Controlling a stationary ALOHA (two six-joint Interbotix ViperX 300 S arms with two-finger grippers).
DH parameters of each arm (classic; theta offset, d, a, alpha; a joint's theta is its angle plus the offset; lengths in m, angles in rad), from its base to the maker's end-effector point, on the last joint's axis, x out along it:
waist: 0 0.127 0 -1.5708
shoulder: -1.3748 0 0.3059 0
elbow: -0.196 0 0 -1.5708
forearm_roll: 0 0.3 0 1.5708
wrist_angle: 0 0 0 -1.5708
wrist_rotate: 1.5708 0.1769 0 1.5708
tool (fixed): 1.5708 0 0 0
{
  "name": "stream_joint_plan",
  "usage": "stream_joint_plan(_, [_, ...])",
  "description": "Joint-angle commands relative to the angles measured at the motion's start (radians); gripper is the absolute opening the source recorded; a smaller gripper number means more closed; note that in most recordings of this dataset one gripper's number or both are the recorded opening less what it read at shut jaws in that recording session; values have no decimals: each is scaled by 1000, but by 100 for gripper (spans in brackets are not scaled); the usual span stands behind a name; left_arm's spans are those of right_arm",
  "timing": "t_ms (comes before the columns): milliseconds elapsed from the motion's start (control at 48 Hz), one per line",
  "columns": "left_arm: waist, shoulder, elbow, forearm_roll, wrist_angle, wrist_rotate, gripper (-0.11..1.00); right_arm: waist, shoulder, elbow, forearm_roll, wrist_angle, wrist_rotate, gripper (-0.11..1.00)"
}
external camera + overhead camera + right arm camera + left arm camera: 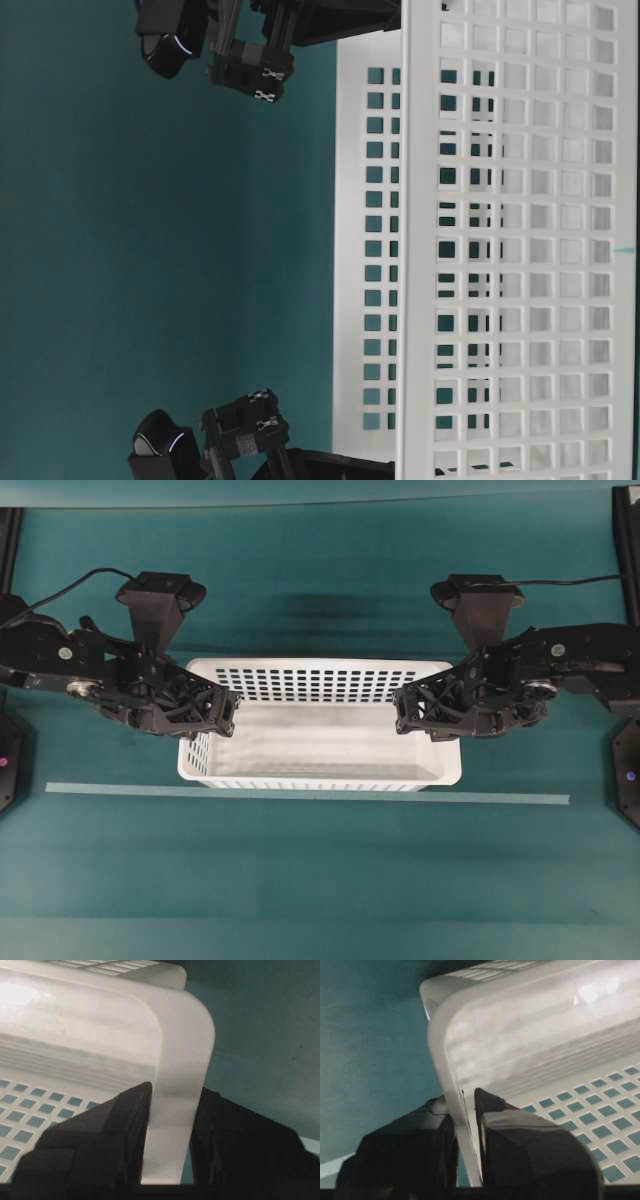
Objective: Lift the white basket with both hands.
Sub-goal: 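Close both grippers on the left and right basket rims, then lift the basket upward with both grippers holding its rims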
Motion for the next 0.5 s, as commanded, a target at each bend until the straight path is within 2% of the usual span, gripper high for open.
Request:
stream_joint_plan(0, [-3, 17, -14, 5, -31, 6, 9, 6, 23, -8, -2, -21, -5, 25])
stream_joint_plan(480, [-3, -14, -55, 5, -3, 12, 9, 3, -11, -28, 11, 17, -9, 25])
